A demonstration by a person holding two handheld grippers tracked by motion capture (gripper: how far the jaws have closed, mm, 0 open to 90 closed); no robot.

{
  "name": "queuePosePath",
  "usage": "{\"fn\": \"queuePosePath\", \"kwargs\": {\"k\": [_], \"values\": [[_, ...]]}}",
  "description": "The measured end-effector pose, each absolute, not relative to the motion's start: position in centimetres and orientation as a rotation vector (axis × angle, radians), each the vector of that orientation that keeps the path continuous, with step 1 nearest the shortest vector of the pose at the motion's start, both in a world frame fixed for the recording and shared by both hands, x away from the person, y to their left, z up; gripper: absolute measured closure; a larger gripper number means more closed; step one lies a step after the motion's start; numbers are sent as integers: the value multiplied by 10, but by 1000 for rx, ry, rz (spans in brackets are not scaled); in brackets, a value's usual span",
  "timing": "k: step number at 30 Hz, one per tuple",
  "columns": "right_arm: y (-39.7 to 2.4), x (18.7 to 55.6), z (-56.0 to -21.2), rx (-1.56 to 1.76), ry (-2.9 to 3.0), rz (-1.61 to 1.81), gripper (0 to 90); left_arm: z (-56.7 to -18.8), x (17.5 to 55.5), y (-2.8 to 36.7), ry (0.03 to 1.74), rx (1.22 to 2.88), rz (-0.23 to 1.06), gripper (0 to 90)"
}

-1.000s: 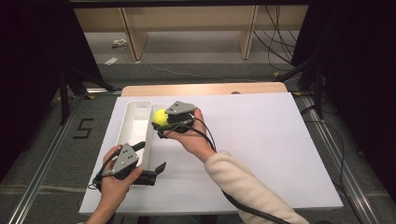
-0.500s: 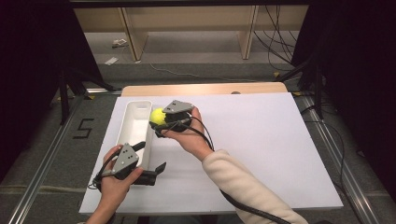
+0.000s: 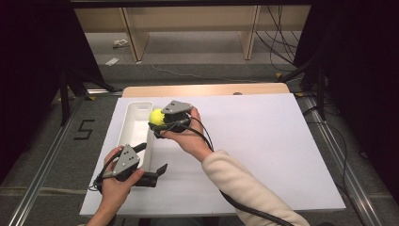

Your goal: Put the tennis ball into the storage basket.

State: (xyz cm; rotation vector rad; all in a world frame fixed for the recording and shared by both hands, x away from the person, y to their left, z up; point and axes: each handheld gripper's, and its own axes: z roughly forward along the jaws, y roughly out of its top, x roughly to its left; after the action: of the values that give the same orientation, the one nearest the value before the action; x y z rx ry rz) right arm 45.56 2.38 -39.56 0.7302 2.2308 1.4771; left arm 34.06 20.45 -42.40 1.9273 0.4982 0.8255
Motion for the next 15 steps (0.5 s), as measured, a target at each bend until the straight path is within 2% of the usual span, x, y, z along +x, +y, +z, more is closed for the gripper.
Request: {"fn": "queuePosePath", "kwargs": {"k": [7, 8, 15], "values": [[27, 456, -395, 722, 2235, 1478, 269, -424, 341, 204, 493, 1929, 825, 0], [28, 456, -394, 720, 2235, 1478, 269, -434, 326, 191, 748, 1804, 597, 0], [32, 457, -393, 716, 2239, 1479, 269, -434, 325, 191, 751, 1802, 596, 0]]}}
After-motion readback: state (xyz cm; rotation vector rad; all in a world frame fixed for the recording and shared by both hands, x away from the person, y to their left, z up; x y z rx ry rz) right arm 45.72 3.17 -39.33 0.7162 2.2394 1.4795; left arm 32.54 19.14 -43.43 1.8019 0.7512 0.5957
